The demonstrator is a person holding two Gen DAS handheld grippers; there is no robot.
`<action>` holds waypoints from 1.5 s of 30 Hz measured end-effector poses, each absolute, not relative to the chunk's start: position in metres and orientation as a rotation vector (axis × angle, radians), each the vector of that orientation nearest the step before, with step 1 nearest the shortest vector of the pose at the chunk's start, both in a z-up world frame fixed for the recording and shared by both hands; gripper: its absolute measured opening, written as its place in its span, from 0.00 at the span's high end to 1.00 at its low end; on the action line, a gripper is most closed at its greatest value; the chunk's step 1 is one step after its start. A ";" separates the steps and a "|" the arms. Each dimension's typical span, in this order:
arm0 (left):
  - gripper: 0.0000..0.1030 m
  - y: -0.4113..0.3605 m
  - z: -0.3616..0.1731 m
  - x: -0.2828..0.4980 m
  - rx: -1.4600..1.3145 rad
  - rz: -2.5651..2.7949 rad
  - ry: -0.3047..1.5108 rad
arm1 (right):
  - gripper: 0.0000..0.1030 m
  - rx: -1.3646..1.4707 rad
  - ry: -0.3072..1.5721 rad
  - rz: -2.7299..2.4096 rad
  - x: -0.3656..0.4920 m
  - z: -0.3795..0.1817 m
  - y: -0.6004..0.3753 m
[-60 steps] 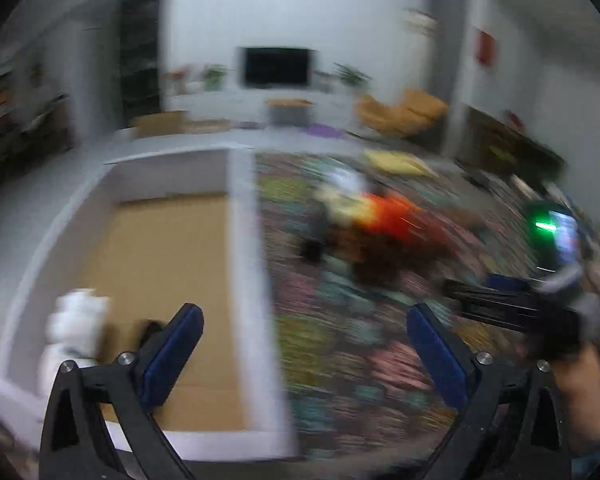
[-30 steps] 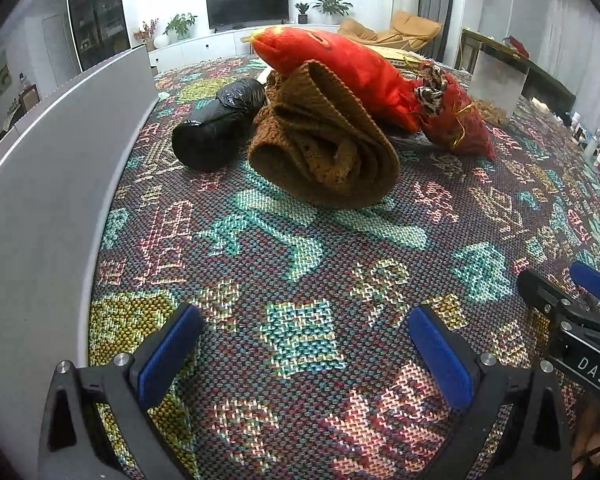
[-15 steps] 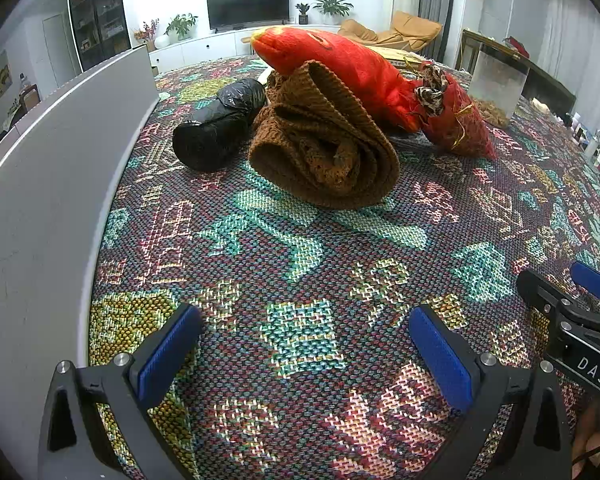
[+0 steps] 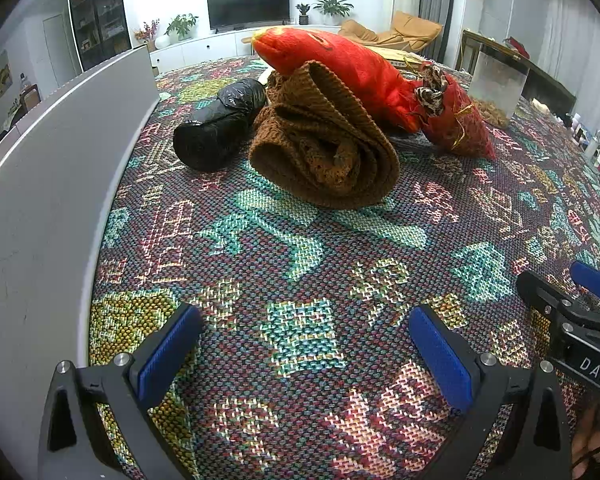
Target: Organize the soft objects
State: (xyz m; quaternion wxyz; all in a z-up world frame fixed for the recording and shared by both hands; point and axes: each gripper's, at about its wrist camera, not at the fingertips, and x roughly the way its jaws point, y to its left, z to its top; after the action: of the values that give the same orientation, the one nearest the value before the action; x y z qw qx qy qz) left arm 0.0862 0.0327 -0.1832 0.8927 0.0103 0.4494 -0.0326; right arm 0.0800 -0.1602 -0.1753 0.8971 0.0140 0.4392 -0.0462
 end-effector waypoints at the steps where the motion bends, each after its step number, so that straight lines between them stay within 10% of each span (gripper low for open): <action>1: 0.00 0.033 -0.183 0.086 0.021 -0.068 0.932 | 0.11 0.029 0.907 -0.096 0.080 -0.175 -0.160; 45: 0.00 0.032 -0.183 0.086 0.020 -0.068 0.931 | 0.11 0.252 0.838 -0.002 0.074 -0.168 -0.188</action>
State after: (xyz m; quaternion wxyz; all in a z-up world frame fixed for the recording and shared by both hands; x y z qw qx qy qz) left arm 0.0863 0.0325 -0.1833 0.8931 0.0097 0.4486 -0.0327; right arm 0.0743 -0.1883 -0.1675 0.9058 0.1221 0.4057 -0.0010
